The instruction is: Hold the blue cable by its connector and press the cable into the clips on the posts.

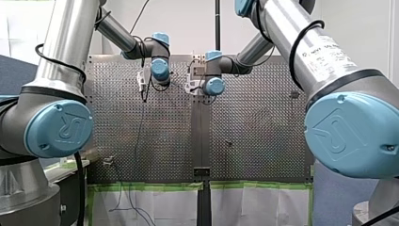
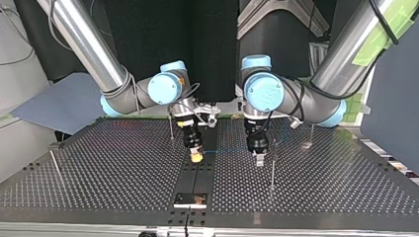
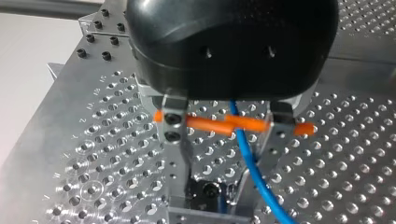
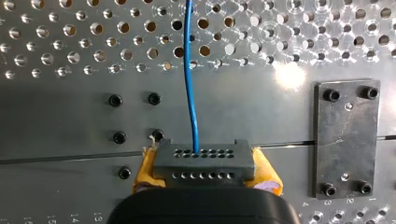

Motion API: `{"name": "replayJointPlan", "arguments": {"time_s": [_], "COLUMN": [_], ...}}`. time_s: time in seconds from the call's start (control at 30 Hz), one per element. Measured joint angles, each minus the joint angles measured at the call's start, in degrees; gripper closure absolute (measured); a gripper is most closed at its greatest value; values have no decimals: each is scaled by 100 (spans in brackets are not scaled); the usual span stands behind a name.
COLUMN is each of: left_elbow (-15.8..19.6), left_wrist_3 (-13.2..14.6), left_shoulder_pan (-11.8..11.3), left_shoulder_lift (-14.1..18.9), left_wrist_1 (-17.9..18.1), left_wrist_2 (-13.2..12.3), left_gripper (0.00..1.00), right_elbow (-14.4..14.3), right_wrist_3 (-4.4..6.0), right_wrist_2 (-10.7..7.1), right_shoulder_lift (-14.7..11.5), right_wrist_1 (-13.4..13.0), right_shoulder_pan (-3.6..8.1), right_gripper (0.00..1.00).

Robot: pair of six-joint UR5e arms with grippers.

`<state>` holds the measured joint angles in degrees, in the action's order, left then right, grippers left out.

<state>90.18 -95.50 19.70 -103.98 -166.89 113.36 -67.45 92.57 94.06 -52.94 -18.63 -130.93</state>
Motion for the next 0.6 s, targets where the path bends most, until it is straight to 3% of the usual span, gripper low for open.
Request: {"name": "replayJointPlan", "arguments": {"time_s": [0.1,0.13,0.17,0.2,0.23,0.27,0.3,0.33,0.37,0.6], "left_elbow": [-1,-1,-1,-1,-2,-2,-2,-3,-2,-2], "left_wrist_3": [113,152,189,230,254,273,300,318,334,351], "left_shoulder_pan": [23,32,43,58,69,80,96,108,118,192], "left_shoulder_lift": [-1,-1,-2,-2,-2,-2,-2,-1,0,1], "left_wrist_1": [2,3,4,7,9,10,9,8,7,15], "left_wrist_2": [93,125,160,211,249,280,307,324,338,365], "left_gripper": [0,17,24,24,50,66,66,87,100,100], "right_elbow": [-1,-1,-1,-1,-1,-1,-1,-1,-1,2], "right_wrist_3": [0,-1,0,-1,-1,0,0,0,0,0], "right_wrist_2": [0,0,0,0,-1,-3,-4,-6,-7,-16], "right_shoulder_lift": [9,12,16,19,20,22,24,27,29,33], "right_wrist_1": [-1,-2,-4,-5,-6,-8,-8,-9,-9,1], "right_shoulder_pan": [10,13,16,18,20,23,24,26,30,32], "right_gripper": [100,100,100,100,100,100,100,100,100,100]}}
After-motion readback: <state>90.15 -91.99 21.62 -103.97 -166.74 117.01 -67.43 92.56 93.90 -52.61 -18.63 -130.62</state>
